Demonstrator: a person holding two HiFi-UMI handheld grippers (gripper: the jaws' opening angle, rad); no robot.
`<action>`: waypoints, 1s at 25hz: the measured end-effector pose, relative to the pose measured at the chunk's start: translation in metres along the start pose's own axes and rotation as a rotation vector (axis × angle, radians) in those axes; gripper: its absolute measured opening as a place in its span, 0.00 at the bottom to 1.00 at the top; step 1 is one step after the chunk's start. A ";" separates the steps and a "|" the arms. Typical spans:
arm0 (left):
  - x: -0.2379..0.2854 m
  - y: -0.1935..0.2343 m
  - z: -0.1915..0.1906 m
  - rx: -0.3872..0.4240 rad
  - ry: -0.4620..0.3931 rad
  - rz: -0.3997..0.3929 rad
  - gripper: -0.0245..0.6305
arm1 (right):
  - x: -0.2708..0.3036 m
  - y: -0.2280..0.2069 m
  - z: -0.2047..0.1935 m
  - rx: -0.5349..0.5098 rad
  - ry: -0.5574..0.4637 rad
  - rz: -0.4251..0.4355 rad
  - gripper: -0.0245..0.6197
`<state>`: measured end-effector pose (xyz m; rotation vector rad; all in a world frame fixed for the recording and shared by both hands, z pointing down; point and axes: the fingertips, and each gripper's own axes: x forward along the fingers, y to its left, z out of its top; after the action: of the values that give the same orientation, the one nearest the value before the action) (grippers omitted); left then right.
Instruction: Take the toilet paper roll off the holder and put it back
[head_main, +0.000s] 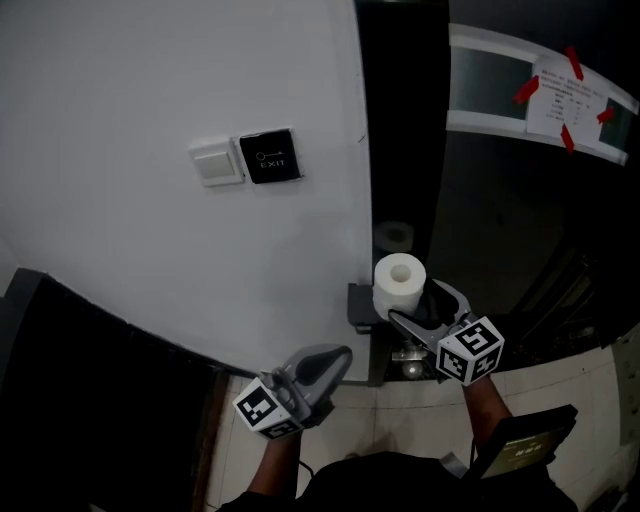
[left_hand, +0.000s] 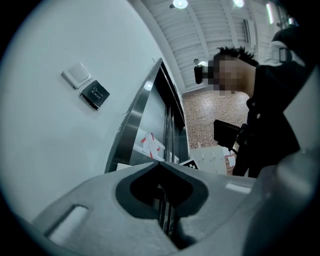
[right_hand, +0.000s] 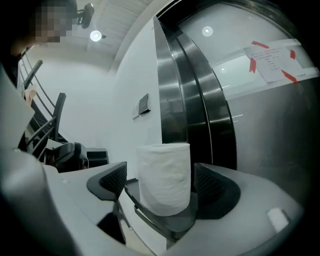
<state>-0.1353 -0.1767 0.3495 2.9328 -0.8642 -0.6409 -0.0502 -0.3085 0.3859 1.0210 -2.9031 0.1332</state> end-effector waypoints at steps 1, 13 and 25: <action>-0.002 0.002 -0.001 0.004 0.004 0.007 0.03 | 0.005 0.000 0.001 -0.005 0.009 0.003 0.68; -0.022 0.015 0.008 0.012 -0.005 0.067 0.03 | 0.043 -0.010 -0.003 -0.055 0.103 -0.110 0.73; -0.010 0.006 0.004 0.001 0.004 0.035 0.03 | 0.006 -0.002 0.033 0.034 -0.065 -0.046 0.71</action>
<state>-0.1480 -0.1760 0.3503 2.9113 -0.9138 -0.6328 -0.0549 -0.3170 0.3537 1.1168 -2.9426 0.1499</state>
